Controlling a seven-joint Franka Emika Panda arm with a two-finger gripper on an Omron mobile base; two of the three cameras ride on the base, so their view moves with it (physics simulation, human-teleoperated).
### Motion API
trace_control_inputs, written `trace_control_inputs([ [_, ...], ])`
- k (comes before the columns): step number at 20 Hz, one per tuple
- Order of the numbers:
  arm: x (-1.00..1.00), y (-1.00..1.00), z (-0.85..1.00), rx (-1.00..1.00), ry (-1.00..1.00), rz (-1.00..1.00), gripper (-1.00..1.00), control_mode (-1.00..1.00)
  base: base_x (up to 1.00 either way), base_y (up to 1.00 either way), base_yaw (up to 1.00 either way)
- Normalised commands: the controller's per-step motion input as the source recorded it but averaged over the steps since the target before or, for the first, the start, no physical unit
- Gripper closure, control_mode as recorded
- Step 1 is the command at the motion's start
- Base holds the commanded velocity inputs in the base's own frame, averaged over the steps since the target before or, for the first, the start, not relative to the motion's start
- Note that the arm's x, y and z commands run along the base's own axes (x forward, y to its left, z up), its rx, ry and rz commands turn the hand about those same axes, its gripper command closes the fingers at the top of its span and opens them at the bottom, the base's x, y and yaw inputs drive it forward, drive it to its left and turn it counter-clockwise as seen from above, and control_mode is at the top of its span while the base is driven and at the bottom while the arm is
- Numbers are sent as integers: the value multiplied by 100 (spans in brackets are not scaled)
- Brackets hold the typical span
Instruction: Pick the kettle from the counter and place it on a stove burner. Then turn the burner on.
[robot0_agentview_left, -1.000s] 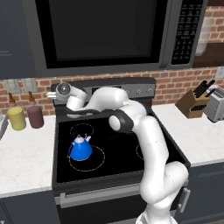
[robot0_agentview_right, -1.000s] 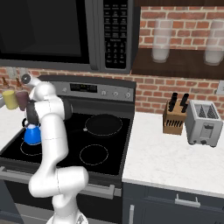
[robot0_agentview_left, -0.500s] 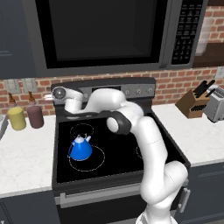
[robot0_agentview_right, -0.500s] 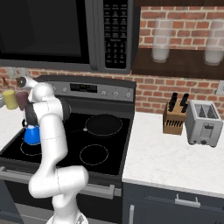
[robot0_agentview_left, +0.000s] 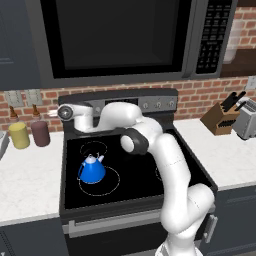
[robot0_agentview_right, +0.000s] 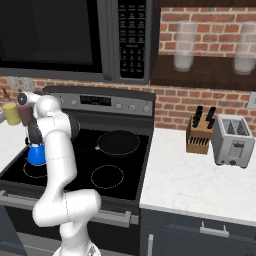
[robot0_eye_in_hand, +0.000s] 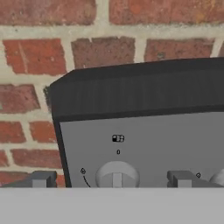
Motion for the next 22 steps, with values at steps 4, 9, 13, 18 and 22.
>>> trace_control_inputs([
  [4,0,-5,-7,0,-3,0,-100,-100,0,0,0],
  [9,9,-2,-1,0,-1,0,-100,-100,0,0,0],
  [13,11,-1,0,0,0,0,-100,-100,0,0,0],
  [18,13,0,0,0,0,0,-100,-100,0,0,0],
  [22,0,0,0,0,0,0,100,-100,0,0,0],
])
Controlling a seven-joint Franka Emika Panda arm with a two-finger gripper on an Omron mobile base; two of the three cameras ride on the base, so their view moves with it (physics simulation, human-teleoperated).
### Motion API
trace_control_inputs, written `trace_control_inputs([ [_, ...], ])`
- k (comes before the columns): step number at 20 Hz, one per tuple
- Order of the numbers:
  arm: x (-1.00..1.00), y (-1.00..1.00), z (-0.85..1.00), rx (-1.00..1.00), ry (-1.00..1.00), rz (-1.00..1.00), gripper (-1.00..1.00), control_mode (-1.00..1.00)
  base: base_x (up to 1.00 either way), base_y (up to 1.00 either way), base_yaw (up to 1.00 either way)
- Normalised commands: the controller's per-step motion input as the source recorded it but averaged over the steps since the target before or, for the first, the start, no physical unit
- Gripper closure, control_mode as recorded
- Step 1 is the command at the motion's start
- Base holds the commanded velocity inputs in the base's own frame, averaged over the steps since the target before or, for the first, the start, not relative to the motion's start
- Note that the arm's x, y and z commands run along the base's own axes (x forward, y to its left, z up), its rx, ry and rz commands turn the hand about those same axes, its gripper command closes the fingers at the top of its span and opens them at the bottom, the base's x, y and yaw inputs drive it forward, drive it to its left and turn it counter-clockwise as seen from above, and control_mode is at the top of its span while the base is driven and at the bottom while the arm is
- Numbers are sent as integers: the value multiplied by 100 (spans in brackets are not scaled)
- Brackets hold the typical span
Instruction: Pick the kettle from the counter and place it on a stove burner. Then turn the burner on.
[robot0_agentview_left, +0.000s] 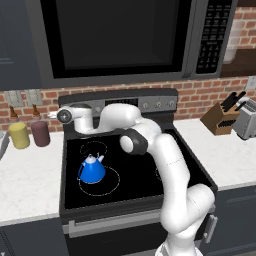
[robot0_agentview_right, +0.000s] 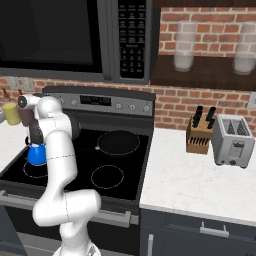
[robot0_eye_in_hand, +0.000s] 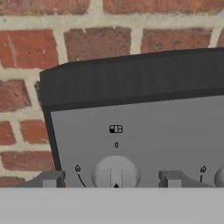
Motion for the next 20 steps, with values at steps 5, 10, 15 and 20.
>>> trace_control_inputs([
  [5,0,0,0,0,0,0,100,-100,0,0,0],
  [10,0,0,0,0,0,0,100,-100,0,0,0],
  [15,0,0,0,-8,0,8,100,-100,0,0,0],
  [20,0,9,0,-23,-1,12,100,-100,0,0,0],
])
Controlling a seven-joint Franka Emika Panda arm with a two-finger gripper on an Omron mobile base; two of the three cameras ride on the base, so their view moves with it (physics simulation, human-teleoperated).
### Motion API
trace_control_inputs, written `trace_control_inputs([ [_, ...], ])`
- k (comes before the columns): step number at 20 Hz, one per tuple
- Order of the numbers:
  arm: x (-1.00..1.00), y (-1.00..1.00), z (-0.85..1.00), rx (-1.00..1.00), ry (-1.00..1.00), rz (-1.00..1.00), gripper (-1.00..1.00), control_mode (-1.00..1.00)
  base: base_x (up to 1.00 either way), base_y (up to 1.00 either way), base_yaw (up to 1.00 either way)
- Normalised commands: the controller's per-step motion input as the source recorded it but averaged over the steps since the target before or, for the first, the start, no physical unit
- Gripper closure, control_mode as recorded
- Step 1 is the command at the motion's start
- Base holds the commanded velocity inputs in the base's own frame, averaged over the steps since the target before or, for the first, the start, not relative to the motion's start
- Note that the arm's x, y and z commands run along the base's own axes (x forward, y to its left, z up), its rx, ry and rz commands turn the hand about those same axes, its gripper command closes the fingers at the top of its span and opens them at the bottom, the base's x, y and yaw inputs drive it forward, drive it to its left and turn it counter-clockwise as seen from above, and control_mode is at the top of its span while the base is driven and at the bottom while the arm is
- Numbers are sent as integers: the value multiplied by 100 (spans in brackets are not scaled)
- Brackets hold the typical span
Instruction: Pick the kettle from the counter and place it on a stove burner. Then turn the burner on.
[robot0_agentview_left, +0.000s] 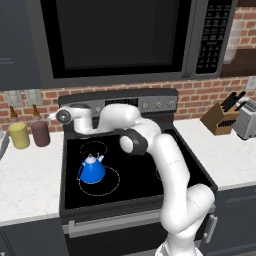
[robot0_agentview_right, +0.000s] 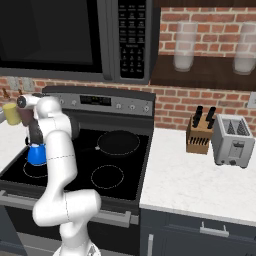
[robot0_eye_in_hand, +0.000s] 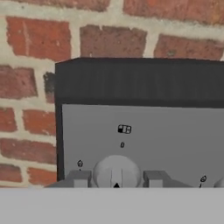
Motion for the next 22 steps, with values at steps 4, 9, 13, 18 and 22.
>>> trace_control_inputs([
  [4,0,14,0,-30,0,13,100,-100,0,0,0],
  [9,0,19,0,-33,0,12,100,-100,0,0,0],
  [13,1,18,0,-33,0,14,100,-100,0,0,0],
  [18,9,17,0,-33,0,19,100,-100,0,0,0],
  [22,14,14,0,-32,0,22,100,-100,0,0,0],
])
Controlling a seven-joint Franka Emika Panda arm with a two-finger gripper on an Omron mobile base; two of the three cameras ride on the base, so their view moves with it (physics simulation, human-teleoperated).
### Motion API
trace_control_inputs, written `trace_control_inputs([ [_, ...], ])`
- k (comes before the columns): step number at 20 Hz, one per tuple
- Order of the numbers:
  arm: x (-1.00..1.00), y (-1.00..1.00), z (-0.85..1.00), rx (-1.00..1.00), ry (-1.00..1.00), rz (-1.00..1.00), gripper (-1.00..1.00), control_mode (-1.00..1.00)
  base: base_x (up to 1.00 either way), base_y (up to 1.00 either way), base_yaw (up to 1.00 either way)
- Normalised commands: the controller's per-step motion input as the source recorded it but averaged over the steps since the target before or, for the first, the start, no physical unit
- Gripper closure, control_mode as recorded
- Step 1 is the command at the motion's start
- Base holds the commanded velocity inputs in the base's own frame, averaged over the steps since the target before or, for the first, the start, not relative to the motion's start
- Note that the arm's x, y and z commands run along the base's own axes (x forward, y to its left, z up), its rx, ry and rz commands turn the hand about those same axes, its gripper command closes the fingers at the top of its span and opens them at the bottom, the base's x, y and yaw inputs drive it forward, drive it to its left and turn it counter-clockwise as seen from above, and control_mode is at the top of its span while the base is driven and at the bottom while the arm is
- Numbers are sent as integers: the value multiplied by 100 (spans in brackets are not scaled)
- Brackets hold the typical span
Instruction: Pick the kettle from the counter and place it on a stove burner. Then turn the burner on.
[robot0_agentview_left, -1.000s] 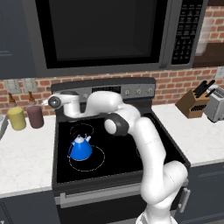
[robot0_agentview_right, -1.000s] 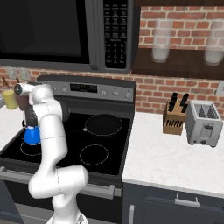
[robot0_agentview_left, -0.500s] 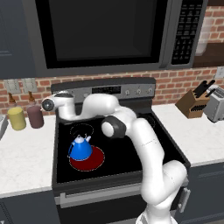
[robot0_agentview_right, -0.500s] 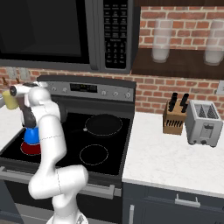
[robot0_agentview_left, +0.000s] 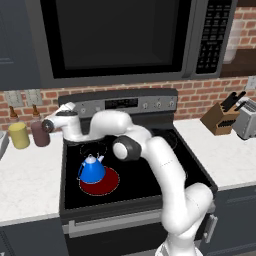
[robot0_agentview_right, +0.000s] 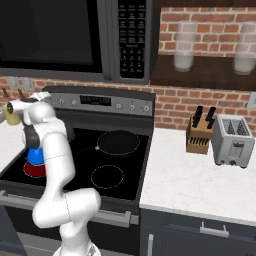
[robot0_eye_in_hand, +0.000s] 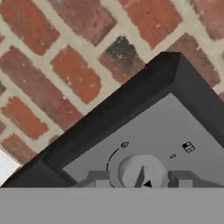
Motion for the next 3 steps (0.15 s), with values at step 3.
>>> trace_control_inputs([
  [3,15,12,0,-31,0,26,100,-100,0,0,0],
])
